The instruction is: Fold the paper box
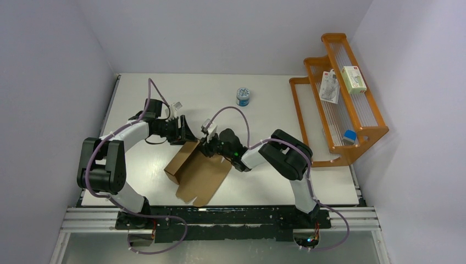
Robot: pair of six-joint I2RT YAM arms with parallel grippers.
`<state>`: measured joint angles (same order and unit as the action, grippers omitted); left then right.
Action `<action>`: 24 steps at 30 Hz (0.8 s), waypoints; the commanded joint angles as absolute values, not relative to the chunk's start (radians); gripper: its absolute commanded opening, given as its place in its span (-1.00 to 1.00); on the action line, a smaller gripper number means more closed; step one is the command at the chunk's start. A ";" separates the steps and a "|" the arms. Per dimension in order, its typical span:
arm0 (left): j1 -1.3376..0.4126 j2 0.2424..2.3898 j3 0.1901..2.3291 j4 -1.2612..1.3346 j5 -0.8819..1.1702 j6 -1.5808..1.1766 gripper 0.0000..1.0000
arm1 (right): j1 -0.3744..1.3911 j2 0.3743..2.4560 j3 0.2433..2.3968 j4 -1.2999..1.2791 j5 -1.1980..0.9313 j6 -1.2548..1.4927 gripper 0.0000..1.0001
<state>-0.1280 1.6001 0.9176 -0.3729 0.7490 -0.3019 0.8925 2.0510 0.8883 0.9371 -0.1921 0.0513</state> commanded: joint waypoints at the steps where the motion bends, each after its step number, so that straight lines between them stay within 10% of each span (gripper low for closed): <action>1: -0.132 1.601 0.919 -0.372 0.772 -0.296 0.25 | 0.899 2.052 0.866 0.991 -0.098 0.027 -0.45; 14: -0.153 1.610 0.886 -0.333 0.847 -0.306 0.24 | 0.919 2.061 0.879 0.994 0.077 0.111 -0.81; 24: -0.166 1.601 0.912 -0.375 0.767 -0.281 0.25 | 0.923 2.052 0.887 0.977 0.072 0.143 -0.60</action>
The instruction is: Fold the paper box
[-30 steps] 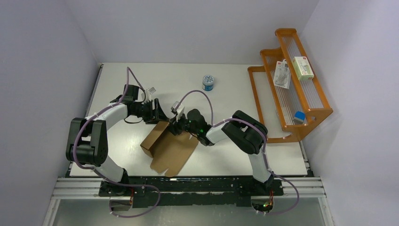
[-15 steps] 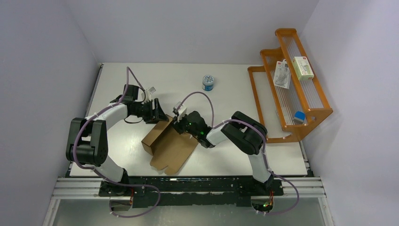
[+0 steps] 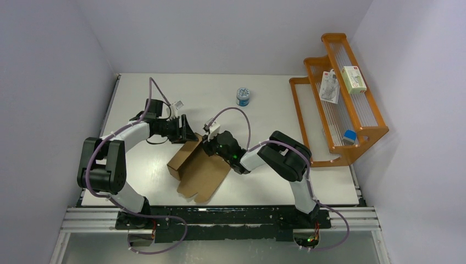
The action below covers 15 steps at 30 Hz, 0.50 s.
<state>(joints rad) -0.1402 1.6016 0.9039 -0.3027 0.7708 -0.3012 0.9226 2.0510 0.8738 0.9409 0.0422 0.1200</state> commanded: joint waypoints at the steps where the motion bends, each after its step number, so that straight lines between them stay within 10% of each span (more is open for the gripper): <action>1: -0.165 1.591 0.925 -0.391 0.730 -0.273 0.28 | 0.923 2.042 0.880 0.976 0.071 0.141 -0.50; 15: -0.221 1.391 1.119 -0.602 0.206 -0.219 0.56 | 0.918 1.844 0.815 0.730 0.104 0.145 0.26</action>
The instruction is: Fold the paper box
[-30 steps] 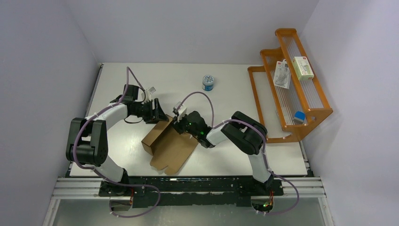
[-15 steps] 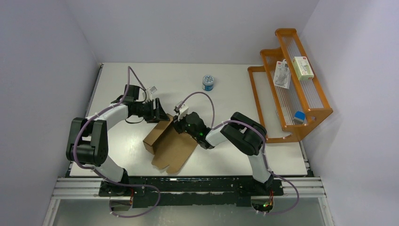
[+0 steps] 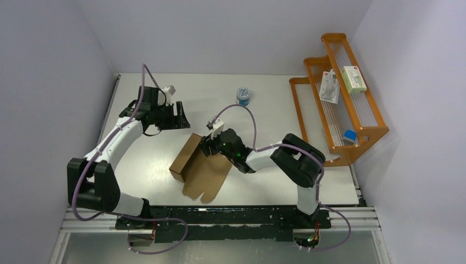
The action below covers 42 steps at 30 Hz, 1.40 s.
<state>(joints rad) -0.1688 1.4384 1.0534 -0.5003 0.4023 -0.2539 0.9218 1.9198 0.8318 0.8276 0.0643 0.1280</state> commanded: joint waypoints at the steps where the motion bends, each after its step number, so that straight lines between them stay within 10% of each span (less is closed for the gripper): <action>1: -0.251 1.385 1.130 -0.623 0.162 -0.216 0.57 | 0.915 1.823 0.812 0.695 0.112 0.159 0.29; 15: -0.606 1.353 1.132 -0.819 -0.232 -0.250 0.77 | 0.714 1.481 0.610 0.403 -0.054 0.452 0.71; 42: -0.614 1.467 1.049 -0.736 -0.174 -0.296 0.65 | 0.678 1.531 0.528 0.426 -0.175 0.597 0.69</action>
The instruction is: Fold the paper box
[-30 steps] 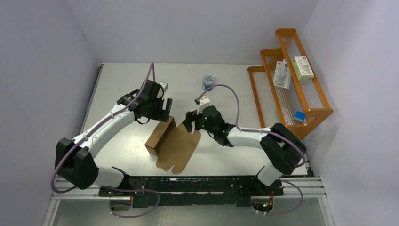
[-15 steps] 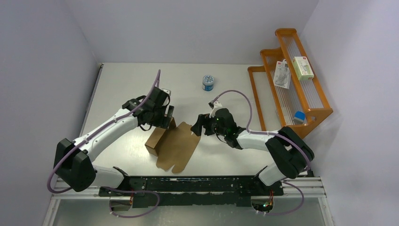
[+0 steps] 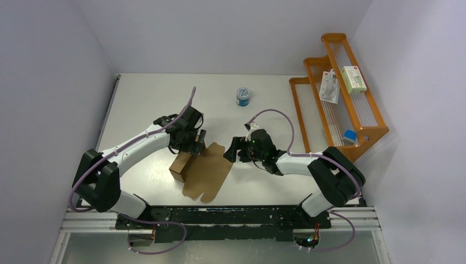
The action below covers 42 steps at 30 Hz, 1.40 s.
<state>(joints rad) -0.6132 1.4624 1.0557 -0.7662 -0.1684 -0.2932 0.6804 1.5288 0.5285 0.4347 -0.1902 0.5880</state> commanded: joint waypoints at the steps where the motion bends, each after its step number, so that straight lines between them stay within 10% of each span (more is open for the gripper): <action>1: -0.612 1.466 1.048 -0.733 -0.180 -0.297 0.63 | 0.679 1.531 0.528 0.432 -0.178 0.596 0.68; 12: -0.477 1.433 0.990 -0.659 -0.024 -0.264 0.21 | 0.670 1.538 0.531 0.431 -0.178 0.577 0.65; 31: -0.278 1.340 0.833 -0.471 0.323 -0.340 0.14 | 0.627 1.572 0.600 0.439 -0.362 0.666 0.53; 37: -0.278 1.351 0.785 -0.381 0.386 -0.401 0.12 | 0.629 1.565 0.670 0.376 -0.411 0.636 0.15; 42: -0.279 1.349 0.738 -0.310 0.384 -0.452 0.22 | 0.642 1.542 0.797 0.134 -0.321 0.514 -0.58</action>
